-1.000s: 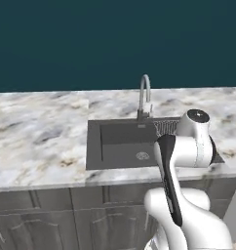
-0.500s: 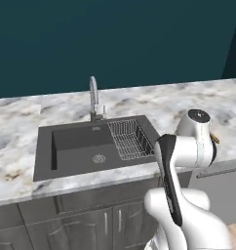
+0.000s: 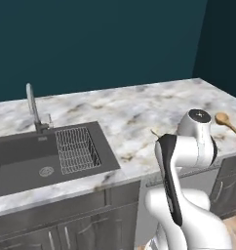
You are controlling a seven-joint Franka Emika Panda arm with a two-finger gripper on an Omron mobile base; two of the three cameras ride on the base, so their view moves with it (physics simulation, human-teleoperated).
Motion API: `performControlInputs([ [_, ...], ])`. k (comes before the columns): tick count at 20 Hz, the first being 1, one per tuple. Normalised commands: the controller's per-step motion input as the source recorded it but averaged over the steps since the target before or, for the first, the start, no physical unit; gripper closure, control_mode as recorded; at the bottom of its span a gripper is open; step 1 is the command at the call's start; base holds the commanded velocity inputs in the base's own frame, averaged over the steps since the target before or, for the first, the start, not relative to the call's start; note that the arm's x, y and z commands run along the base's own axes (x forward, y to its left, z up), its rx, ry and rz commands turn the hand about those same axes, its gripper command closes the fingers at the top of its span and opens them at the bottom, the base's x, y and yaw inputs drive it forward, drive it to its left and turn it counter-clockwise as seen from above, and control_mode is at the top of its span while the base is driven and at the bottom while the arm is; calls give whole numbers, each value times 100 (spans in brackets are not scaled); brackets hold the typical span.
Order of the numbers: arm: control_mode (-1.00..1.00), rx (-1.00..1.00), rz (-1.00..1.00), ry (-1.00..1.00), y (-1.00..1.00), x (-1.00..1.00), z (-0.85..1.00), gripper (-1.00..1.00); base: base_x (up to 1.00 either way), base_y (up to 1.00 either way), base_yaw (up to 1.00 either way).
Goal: Organize the utensils by type. Pick up the wooden spoons from the counter and place them in the open cabinet. Then pick up the metallic utensils from the counter and place them in the open drawer.
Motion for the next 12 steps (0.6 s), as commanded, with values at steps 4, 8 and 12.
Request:
performControlInputs([
  [4,100,0,0,0,0,0,0,-100,7,-83,-27],
  [8,100,0,0,0,0,0,0,-100,14,-73,-26],
  [12,100,0,0,0,0,0,0,-100,38,-58,-9],
])
